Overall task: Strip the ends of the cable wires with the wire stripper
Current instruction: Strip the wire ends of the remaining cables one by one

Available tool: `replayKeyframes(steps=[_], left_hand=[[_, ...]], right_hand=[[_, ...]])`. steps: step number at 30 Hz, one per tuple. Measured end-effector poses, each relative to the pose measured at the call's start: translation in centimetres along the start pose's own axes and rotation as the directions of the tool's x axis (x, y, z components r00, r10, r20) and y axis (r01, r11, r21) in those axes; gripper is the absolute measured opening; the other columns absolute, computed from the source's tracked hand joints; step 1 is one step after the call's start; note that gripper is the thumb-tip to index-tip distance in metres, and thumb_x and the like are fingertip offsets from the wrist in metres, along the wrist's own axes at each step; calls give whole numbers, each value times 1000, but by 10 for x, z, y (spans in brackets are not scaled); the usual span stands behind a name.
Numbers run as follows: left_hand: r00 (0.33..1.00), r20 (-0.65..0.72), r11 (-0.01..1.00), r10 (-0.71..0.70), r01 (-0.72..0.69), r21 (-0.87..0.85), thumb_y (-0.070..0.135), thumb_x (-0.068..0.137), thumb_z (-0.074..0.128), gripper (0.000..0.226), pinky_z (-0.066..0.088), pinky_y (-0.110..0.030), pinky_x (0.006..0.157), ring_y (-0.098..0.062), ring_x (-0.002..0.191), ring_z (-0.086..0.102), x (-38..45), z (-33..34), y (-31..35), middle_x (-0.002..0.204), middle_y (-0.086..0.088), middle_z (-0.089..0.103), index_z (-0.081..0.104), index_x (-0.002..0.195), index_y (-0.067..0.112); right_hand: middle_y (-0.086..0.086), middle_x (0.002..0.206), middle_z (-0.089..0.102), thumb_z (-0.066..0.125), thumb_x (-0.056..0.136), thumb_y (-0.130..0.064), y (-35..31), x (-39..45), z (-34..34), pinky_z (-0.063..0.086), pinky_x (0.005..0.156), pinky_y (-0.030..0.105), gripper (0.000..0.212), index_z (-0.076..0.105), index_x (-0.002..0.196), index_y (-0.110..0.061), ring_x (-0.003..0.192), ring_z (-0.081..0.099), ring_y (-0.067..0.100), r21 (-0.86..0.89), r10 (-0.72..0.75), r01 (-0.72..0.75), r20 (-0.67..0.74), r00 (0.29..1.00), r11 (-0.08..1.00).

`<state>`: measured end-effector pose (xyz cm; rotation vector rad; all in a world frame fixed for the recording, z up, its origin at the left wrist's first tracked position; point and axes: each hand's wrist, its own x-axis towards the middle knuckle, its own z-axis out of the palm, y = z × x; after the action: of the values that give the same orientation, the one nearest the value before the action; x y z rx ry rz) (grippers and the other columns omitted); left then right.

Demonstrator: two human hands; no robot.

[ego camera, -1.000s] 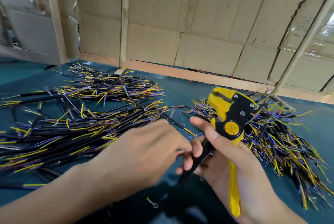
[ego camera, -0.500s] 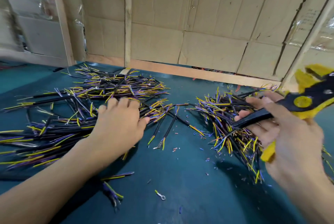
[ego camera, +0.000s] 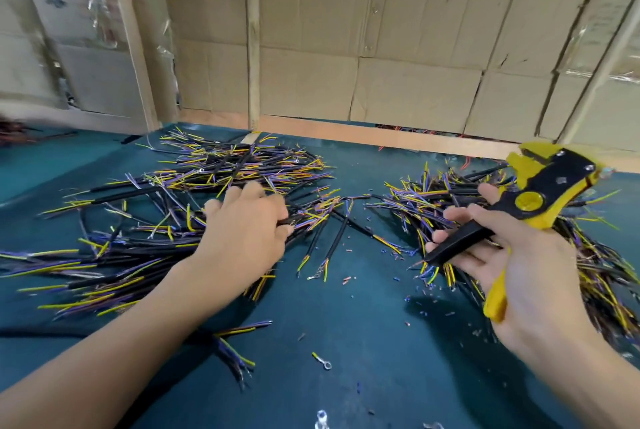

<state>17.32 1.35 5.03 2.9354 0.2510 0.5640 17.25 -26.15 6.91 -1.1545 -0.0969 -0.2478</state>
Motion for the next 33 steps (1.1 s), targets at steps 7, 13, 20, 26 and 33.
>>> replayKeyframes(steps=[7,13,20,26,33], left_hand=[[935,-287,875,209,-310,-372,19,91,70,11,45,-41,84,-27,91,62,-6,-14,6,93,-1,67,67,97,11],[742,-485,812,464,-575,-103,-7,86,67,46,53,-43,61,-32,84,59,-18,-31,13,98,-12,61,69,126,16],[681,-415,790,603,-581,195,-4,75,69,56,45,-30,42,-29,77,63,-19,-31,13,91,-7,66,72,122,27],[832,-339,898,440,-410,161,16,90,63,54,42,-27,51,-19,81,59,-15,-15,7,89,9,65,55,138,40],[973,184,-478,141,230,-848,10,99,46,20,47,-23,51,-13,71,64,-13,-34,23,95,-8,73,62,111,7]], right_hand=[[22,87,70,57,96,-2,7,-8,4,61,75,60,21,66,114,-9,67,68,42,-26,-4,6,86,996,1000],[21,85,71,61,91,-2,10,-12,5,60,75,60,18,66,109,-2,66,68,44,-56,19,-11,128,992,998],[22,90,73,69,81,-9,12,-20,10,60,70,52,25,69,106,-7,69,68,46,-114,10,18,239,971,993],[24,91,72,63,90,-1,13,-26,10,61,69,49,20,68,110,-6,69,67,47,-159,-35,85,292,956,984],[25,89,71,69,80,-11,13,-28,13,61,68,51,23,69,103,-7,67,66,47,-125,31,9,310,950,992]])
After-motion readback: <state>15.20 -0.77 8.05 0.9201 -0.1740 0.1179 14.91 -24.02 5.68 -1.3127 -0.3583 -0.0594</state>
